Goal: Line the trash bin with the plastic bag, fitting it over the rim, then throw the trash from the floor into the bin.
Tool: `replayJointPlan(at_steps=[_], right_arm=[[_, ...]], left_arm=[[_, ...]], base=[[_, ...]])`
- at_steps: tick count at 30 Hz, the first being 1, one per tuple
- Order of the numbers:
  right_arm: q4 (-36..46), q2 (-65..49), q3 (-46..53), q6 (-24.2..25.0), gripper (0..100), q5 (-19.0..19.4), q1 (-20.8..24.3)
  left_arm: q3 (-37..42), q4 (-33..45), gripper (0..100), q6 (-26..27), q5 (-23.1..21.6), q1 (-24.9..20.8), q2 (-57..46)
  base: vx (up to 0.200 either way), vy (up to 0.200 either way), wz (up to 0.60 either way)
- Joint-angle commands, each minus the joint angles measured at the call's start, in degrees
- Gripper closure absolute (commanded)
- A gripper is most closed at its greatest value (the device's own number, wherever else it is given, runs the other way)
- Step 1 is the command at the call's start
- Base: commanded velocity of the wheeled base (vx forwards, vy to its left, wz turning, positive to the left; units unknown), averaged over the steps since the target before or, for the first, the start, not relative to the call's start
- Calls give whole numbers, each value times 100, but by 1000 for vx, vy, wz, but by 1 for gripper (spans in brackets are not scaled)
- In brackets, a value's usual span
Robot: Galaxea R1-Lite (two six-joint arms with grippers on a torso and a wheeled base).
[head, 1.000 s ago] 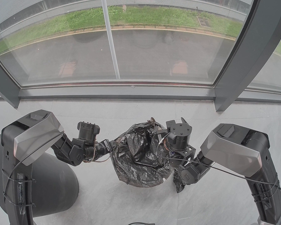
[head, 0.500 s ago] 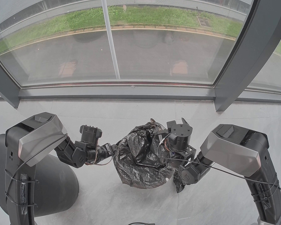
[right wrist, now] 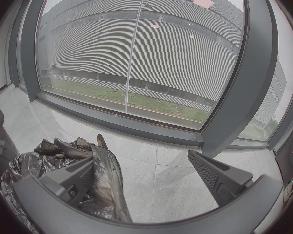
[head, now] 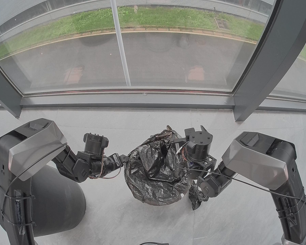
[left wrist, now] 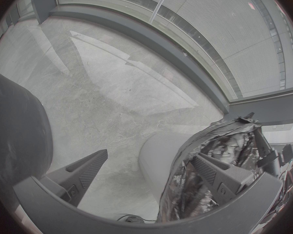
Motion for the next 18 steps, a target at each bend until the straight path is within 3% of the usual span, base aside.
replayJointPlan(at_steps=[1,18], right_arm=[[108,-220,76,-2,0,8,-145],[336,281,-109,139,0,184,-514]], left_arm=[[467,-12,0,10,-24,-113,-848],[941,-29,0,-7,-33,-324,-1261]], base=[[0,0,0],[0,0,0]])
